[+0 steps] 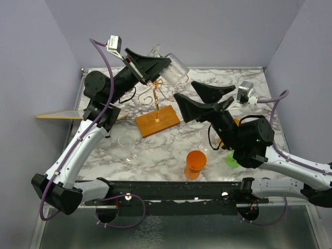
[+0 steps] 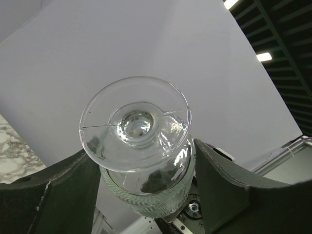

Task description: Place the wine glass upside down on the wine glass rack

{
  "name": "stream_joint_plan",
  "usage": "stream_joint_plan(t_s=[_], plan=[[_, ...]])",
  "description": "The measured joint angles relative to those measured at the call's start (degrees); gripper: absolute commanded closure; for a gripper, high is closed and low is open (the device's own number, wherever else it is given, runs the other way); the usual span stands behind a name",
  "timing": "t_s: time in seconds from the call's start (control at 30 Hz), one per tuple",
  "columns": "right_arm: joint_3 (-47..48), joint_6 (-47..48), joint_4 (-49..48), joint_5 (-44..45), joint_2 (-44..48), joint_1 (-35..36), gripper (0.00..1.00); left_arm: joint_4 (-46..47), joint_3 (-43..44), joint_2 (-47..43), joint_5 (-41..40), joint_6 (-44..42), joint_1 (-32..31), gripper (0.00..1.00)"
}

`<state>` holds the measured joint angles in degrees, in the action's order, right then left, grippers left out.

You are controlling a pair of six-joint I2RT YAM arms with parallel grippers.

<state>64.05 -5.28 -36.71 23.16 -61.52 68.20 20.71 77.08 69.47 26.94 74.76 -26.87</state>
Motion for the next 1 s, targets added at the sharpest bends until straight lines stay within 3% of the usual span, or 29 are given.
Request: stream_joint_plan(t_s=[0.23, 0.47, 0.73, 1.0], plan=[[-1.20, -1.27, 19.74, -1.42, 8.90, 0.00, 0.00, -1.33, -0.17, -0.68, 0.57, -4.11, 0.00, 0.73], [13.49, -1.42, 40.76, -1.20, 5.44, 0.00, 0.00, -10.01, 0.26, -2.97, 1.62, -12.07, 0.00, 0.73], [22.91, 0.00, 49.29, -2.32, -2.38, 0.00, 0.00, -13.16, 0.24, -3.69, 7.76, -15.96, 0.00, 0.73], [26.36, 0.90, 54.36, -1.75, -9.55, 0.00, 0.01, -12.72, -1.27, -4.98, 12.24, -16.81, 0.00, 0.73]])
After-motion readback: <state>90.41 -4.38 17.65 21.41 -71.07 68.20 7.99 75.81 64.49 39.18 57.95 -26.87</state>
